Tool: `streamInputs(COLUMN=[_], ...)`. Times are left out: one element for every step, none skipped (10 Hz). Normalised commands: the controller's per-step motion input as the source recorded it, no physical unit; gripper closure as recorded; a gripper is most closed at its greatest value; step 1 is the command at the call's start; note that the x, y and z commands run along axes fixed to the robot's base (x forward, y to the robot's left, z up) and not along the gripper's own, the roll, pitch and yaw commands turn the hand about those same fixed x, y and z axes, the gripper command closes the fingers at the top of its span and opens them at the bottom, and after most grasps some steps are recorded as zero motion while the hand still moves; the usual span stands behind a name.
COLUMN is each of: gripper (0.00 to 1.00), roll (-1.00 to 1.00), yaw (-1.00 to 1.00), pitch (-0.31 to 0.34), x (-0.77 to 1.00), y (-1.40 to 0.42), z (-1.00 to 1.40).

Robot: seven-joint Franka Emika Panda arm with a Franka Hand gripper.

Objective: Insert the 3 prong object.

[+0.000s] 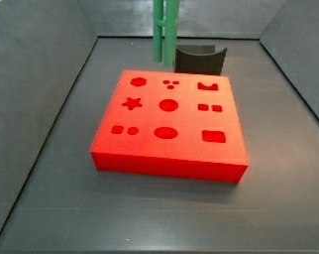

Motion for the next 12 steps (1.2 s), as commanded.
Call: streamInputs(gripper=[1.0, 1.0, 1.0, 1.0, 1.0, 1.0, 1.0, 1.0, 1.0, 1.0, 1.0, 1.0], roll=[0.02, 0.0, 0.0, -0.02, 0.0, 0.0, 0.0, 0.0, 0.0, 0.0, 0.0, 0.0], yaw=[0.0, 0.0, -0.05, -0.22, -0.52, -0.61, -0.62, -0.57, -0.52, -0.71, -0.79, -0.88], pitch=[0.0, 0.0, 0.0, 0.0, 0.0, 0.0, -0.007, 0.0, 0.0, 0.0, 0.0, -0.021], x=[0.0, 0.06, 0.21, 0.32, 0.46, 0.42, 0.32, 0.03, 0.08, 0.21, 0.14, 0.05], y=[0.12, 0.2, 0.47, 0.61, 0.48, 0.38, 0.4, 0.46, 0.37, 0.33, 0.24, 0.15], z=[-0.13, -0.15, -0.21, -0.27, -0.37, -0.35, -0.33, -0.24, -0.18, -0.24, -0.22, -0.24])
